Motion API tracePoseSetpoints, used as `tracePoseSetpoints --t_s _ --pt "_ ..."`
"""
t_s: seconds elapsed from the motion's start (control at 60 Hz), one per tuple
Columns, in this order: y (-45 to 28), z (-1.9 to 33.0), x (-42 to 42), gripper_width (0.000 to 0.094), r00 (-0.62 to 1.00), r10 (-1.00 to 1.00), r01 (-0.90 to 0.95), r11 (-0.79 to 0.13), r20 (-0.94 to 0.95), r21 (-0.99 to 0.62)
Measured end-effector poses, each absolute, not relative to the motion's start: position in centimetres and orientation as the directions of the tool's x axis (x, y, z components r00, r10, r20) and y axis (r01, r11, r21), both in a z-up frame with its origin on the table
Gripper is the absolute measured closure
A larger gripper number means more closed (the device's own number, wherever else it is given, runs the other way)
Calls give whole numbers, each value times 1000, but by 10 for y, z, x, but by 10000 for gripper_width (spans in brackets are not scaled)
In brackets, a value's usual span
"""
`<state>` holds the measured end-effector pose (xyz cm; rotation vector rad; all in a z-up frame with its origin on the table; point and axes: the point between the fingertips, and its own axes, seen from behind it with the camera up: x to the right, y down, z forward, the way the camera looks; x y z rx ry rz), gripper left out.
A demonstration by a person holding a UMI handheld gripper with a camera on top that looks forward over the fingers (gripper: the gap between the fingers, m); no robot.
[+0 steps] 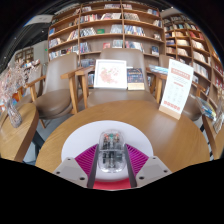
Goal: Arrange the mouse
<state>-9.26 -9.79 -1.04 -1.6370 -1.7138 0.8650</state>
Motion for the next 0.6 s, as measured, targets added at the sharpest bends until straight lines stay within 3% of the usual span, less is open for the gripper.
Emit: tracePoseSetpoints --t_s 0.05,0.133,0.183,0.483,0.6 --pt "-100 -11 -91 425 -57 998 606 28 -8 -795" --pt "-97 -5 -87 158 -50 999 606 31 0 -795" --pt "-96 4 -83 74 -45 999 597 29 2 -802" --pt "-67 104 51 85 -8 1000 543 -1 -7 -840" --pt "-53 125 121 86 14 1000 540 -10 -3 -842"
